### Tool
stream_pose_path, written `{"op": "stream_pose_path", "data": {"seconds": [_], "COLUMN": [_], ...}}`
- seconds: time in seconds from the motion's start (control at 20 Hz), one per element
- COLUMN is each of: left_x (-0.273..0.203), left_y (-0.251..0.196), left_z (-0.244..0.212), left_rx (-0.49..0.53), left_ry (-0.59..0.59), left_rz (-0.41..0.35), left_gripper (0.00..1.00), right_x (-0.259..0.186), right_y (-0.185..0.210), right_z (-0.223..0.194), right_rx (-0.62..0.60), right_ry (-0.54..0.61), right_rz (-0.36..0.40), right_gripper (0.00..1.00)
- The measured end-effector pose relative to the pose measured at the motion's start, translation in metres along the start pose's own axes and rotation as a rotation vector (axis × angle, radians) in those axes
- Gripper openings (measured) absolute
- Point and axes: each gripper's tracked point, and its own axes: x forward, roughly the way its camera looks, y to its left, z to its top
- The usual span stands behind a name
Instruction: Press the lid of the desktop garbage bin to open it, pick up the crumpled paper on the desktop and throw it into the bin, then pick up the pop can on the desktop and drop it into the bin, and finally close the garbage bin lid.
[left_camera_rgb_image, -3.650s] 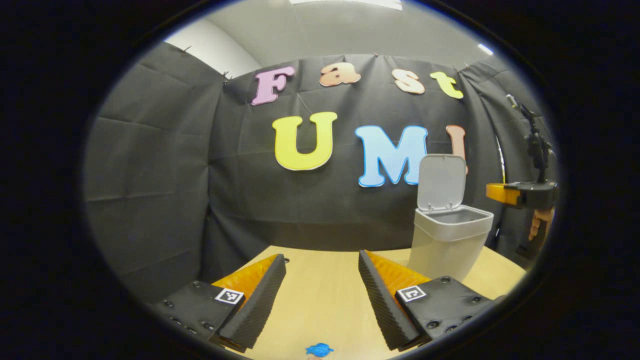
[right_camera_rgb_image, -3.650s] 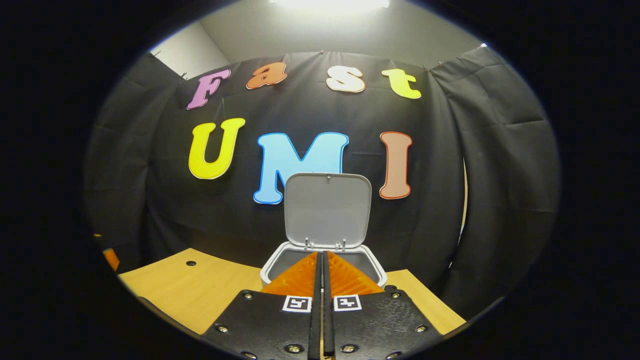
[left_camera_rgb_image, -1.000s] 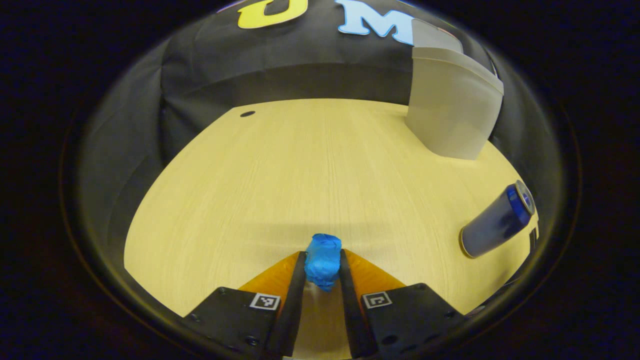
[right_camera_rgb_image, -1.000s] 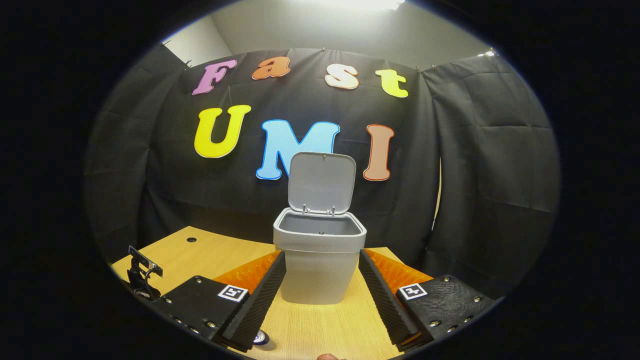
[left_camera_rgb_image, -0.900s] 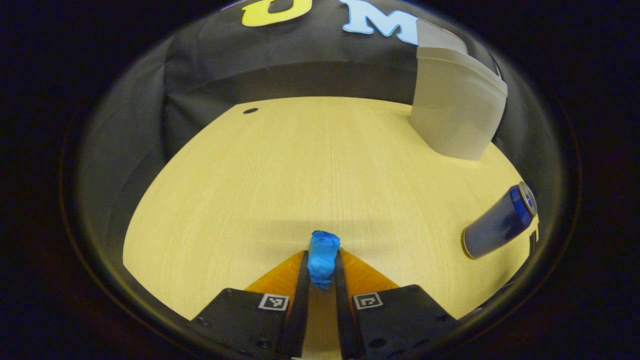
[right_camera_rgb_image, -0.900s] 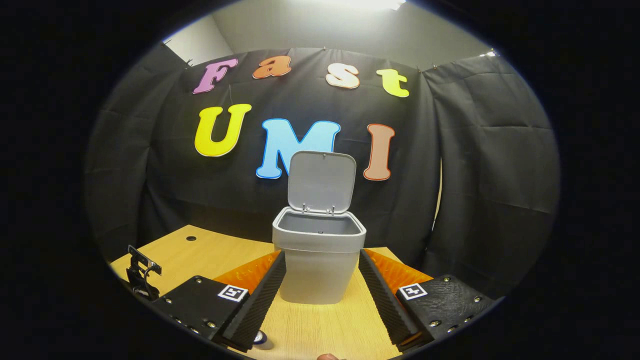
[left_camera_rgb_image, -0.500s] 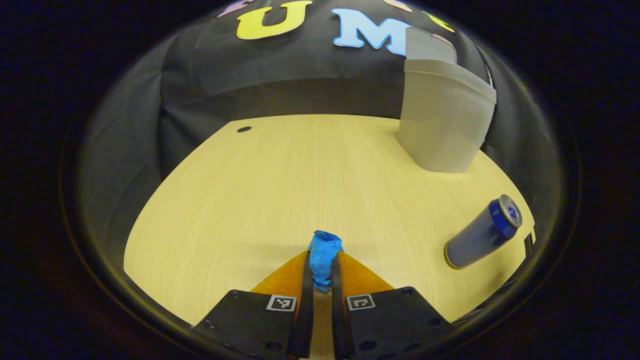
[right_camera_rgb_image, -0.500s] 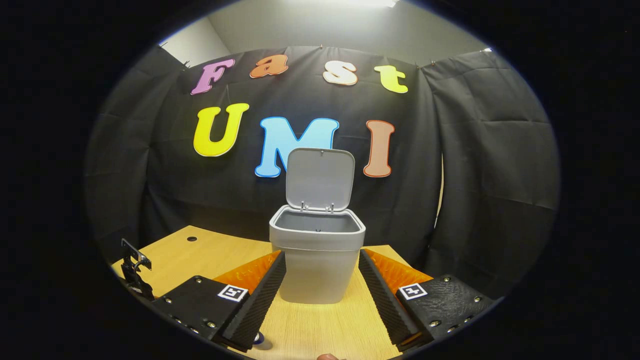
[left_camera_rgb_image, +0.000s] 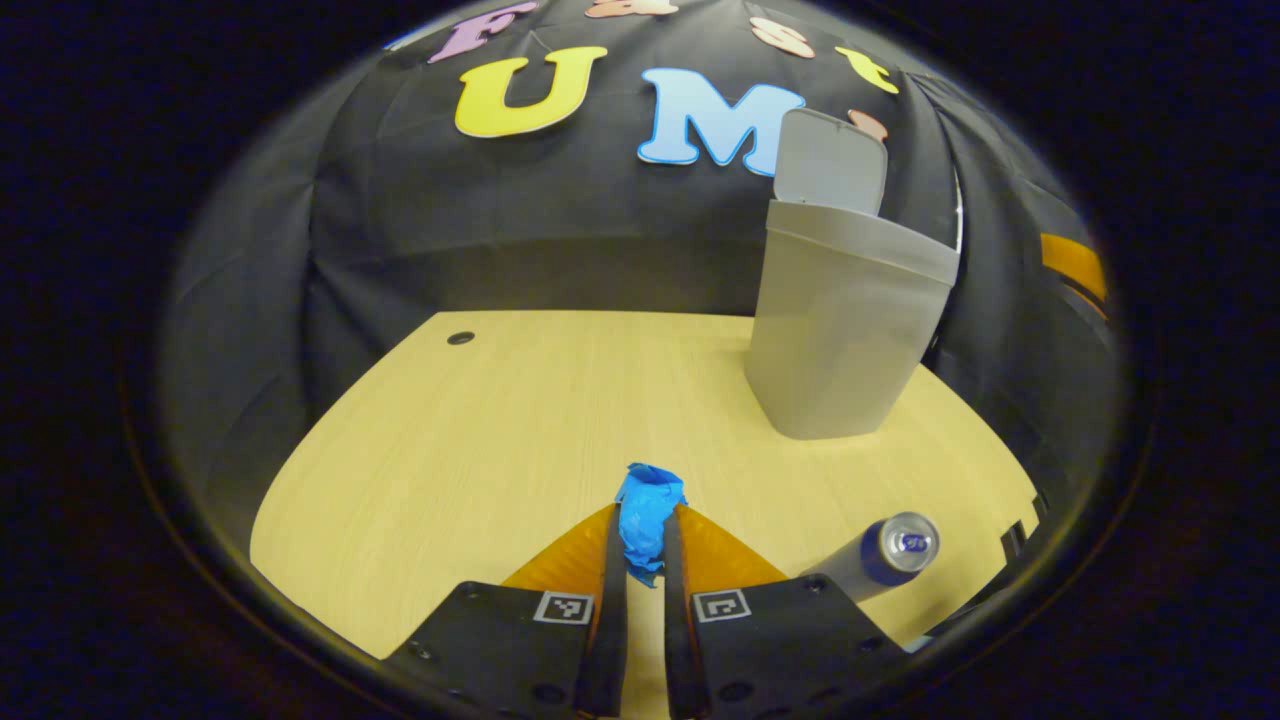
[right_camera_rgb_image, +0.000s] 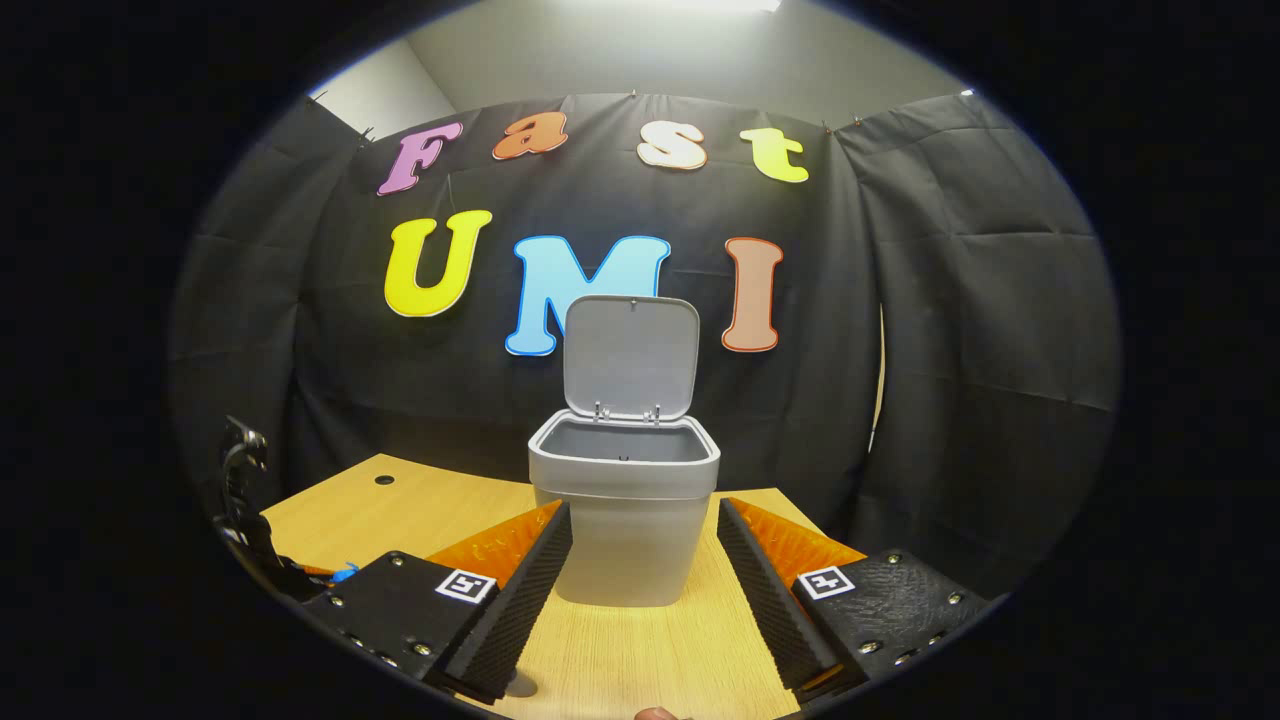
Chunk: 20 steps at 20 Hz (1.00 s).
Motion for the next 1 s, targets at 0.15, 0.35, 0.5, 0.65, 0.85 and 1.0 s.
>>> {"op": "stream_pose_path", "data": {"seconds": [0.15,0.35,0.5,0.65,0.85,1.0], "left_x": [-0.002,-0.002,0.007,0.014,0.022,0.028], "left_y": [-0.022,-0.054,-0.075,-0.093,-0.120,-0.135], "left_z": [0.029,0.071,0.102,0.131,0.166,0.184], "left_rx": [0.013,0.013,-0.006,0.005,0.017,0.022], "left_ry": [-0.038,-0.103,-0.144,-0.188,-0.246,-0.276], "left_rz": [-0.023,-0.070,-0.093,-0.110,-0.141,-0.160], "left_gripper": [0.22,0.24,0.22,0.24,0.22,0.24], "right_x": [-0.001,-0.002,-0.003,-0.004,-0.003,-0.001], "right_y": [-0.009,-0.019,-0.026,-0.031,-0.042,-0.049], "right_z": [-0.003,-0.006,-0.004,-0.003,-0.006,-0.007], "right_rx": [0.000,0.026,0.036,0.040,0.045,0.058], "right_ry": [0.004,0.006,-0.005,-0.013,-0.010,-0.011], "right_rz": [-0.008,-0.019,-0.025,-0.033,-0.053,-0.069], "right_gripper": [0.94,0.94,0.94,0.94,0.94,0.94]}}
